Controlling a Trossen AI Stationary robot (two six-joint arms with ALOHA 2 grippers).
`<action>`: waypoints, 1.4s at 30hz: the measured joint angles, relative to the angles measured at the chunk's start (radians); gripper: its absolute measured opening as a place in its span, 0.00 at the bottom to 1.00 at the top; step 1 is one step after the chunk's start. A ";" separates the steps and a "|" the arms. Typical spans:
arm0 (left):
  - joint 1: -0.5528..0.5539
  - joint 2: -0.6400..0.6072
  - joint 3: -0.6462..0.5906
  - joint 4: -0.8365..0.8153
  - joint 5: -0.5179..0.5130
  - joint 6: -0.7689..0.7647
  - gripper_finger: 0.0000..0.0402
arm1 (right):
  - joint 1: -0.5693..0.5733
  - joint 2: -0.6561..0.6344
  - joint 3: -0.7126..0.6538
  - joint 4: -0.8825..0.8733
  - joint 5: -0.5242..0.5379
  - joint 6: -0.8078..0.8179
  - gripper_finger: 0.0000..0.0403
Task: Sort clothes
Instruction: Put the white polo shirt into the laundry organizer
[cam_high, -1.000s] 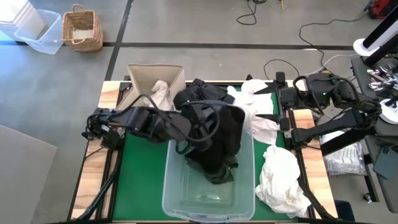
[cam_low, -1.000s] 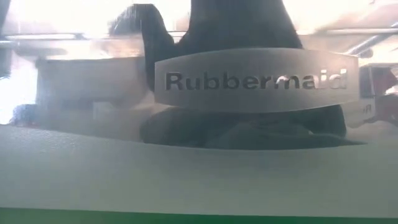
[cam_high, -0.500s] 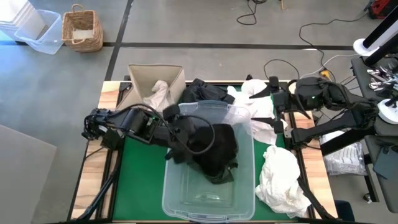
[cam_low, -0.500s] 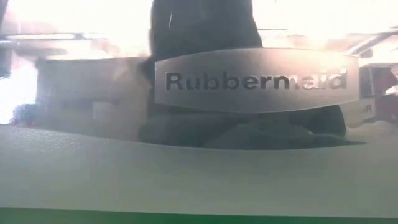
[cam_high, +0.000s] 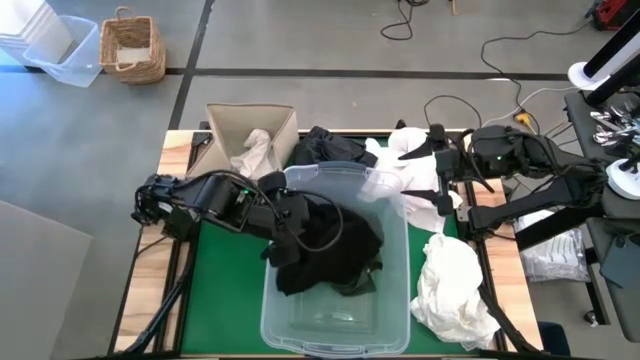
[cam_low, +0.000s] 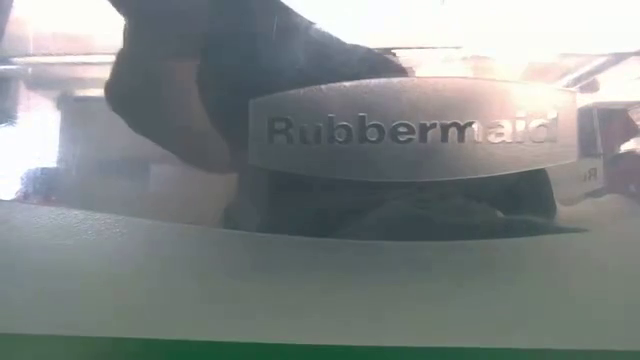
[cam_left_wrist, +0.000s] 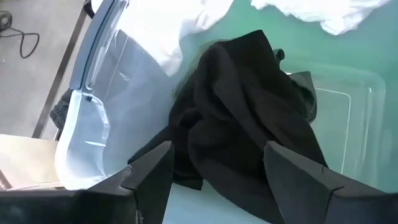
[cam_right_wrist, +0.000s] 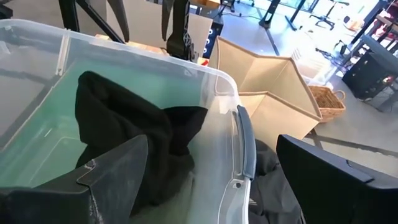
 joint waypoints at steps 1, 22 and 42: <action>0.000 0.000 0.000 0.000 0.000 0.006 0.57 | 0.000 0.000 0.000 0.000 0.004 0.008 0.87; -0.214 -0.054 -0.006 -0.003 -0.438 0.142 0.57 | 0.000 -0.078 -0.160 -0.161 0.396 0.285 0.81; -0.337 -0.164 -0.158 -0.003 -0.656 0.069 0.57 | 0.000 -0.084 -0.211 -0.146 0.679 0.362 0.79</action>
